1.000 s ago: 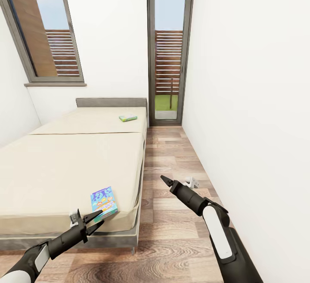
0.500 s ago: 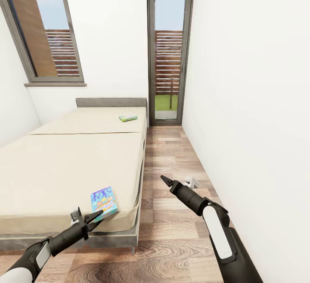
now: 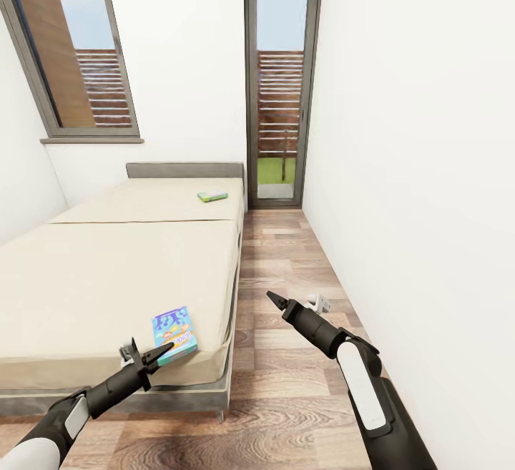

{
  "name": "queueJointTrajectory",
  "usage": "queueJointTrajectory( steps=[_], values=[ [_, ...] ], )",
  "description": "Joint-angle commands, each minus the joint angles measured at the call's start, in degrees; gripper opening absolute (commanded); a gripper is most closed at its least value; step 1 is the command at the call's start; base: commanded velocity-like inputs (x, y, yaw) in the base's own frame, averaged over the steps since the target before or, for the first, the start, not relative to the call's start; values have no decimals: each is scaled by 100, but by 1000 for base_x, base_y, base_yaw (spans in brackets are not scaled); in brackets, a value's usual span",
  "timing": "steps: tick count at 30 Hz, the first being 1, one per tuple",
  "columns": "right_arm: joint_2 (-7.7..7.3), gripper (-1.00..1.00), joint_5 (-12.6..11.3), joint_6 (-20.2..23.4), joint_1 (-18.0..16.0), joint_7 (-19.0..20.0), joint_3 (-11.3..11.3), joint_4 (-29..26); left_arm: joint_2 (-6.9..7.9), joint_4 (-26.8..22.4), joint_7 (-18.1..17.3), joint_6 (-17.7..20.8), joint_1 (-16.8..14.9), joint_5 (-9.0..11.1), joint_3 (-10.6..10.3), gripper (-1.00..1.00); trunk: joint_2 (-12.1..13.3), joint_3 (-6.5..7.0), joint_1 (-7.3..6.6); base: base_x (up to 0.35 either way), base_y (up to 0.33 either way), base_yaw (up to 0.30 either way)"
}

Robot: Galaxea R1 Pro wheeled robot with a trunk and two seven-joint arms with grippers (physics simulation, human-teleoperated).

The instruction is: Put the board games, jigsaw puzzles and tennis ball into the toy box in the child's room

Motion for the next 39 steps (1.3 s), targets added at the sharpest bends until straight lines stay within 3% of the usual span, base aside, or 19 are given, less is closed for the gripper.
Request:
queueJointTrajectory(
  steps=[1, 9, 14, 18, 22, 26, 29, 35, 39],
  values=[
    [2, 100, -7, 27, -3, 10, -8, -3, 0, 1, -20, 49, -3, 8, 5, -100, -2, -6, -1, 0, 0, 0],
    [10, 100, -7, 27, -3, 10, -8, -3, 0, 1, -30, 58, -3, 8, 0, -100, 8, 172, -22, 0, 0, 0],
    [2, 100, 7, 27, -3, 9, 8, -11, 72, -256, -80, 419, -11, 8, -124, -100, 170, 266, -112, 0, 0, 0],
    [3, 100, 10, 27, -3, 11, 16, -18, 78, -726, -90, 825, -12, 6, -398, -100, 331, 337, -200, 0, 0, 0],
    [4, 100, 3, 34, -3, 6, 26, -28, 89, -1214, -100, 1190, -12, 7, -857, -100, 491, 409, -288, 0, 0, 0],
    [2, 100, -1, 38, -3, 8, 20, -28, 156, -1583, -101, 1594, -12, 3, -947, -100, 651, 481, -376, 0, 0, 0],
    [8, 100, 0, 36, -3, 13, 26, -22, 203, -1716, -101, 1800, -15, 0, -1214, -100, 772, 535, -442, 0, 0, 0],
    [9, 100, 11, 36, -3, 16, 27, -20, 342, -2193, -98, 1949, -102, 2, -1430, -100, 772, 535, -442, 0, 0, 0],
    [18, 100, 62, 25, -3, -26, 35, -16, 709, -2448, -105, 2009, -298, 25, -1443, -100, 932, 607, -530, 0, 0, 0]
  ],
)
